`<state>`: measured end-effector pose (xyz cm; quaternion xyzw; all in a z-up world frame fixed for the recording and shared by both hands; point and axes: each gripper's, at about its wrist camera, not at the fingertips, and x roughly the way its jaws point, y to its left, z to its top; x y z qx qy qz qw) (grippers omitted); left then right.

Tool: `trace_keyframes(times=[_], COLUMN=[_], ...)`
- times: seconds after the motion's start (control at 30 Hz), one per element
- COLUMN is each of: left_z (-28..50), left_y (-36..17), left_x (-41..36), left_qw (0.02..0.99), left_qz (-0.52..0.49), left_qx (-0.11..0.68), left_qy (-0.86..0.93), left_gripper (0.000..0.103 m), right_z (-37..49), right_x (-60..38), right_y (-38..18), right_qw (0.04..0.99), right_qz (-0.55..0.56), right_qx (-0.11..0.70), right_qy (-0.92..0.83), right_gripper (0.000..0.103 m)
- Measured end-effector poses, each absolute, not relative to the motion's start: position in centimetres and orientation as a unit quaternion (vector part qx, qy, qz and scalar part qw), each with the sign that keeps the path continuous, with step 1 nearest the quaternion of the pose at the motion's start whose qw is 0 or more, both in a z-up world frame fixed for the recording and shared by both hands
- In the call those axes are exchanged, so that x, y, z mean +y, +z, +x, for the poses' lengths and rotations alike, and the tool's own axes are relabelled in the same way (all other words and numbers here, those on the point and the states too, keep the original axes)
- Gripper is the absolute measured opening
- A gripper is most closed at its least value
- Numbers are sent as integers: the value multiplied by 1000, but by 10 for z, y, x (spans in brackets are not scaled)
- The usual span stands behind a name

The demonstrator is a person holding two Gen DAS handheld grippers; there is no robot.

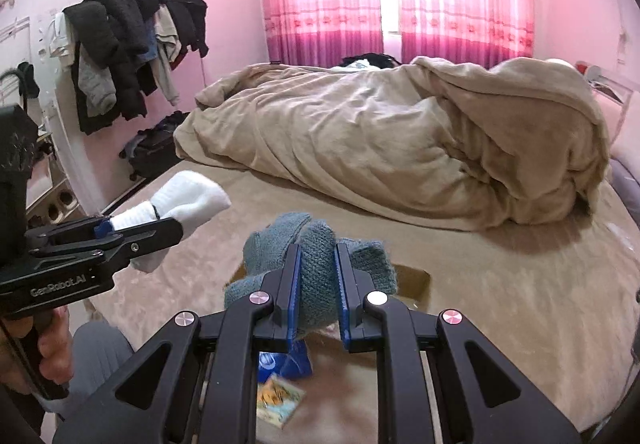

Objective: Organize objects
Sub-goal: 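Carry both socks into the box and open both grippers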

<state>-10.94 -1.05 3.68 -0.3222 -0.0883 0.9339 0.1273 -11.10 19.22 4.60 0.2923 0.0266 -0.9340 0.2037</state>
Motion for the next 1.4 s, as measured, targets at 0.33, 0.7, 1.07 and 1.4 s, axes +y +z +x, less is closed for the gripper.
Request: trace_keyframes(times=[0.33,0.7,1.07,1.4], left_z=[-161,-199,-214,-200], left_y=[-14,-82,-117,-97], left_x=[-26,-18,-5,6], left_qw=[108,114,99,83], left_qz=[-358,-401,-431,-419], left_qx=[-114,-129,-121,-99], left_qy=[921,900,889,899], left_gripper=[40,40,42,70], right_z=[-173,-225,-237,-217], right_x=[157,143,155,177], right_y=[0,-69,-94,-70], right_qw=[234,269,268,238], right_qz=[323,374,385,369], right_qx=[24,-26,-48,-36], right_qy=[-917,-887,-882,-898], right_gripper=[16,16,47,55])
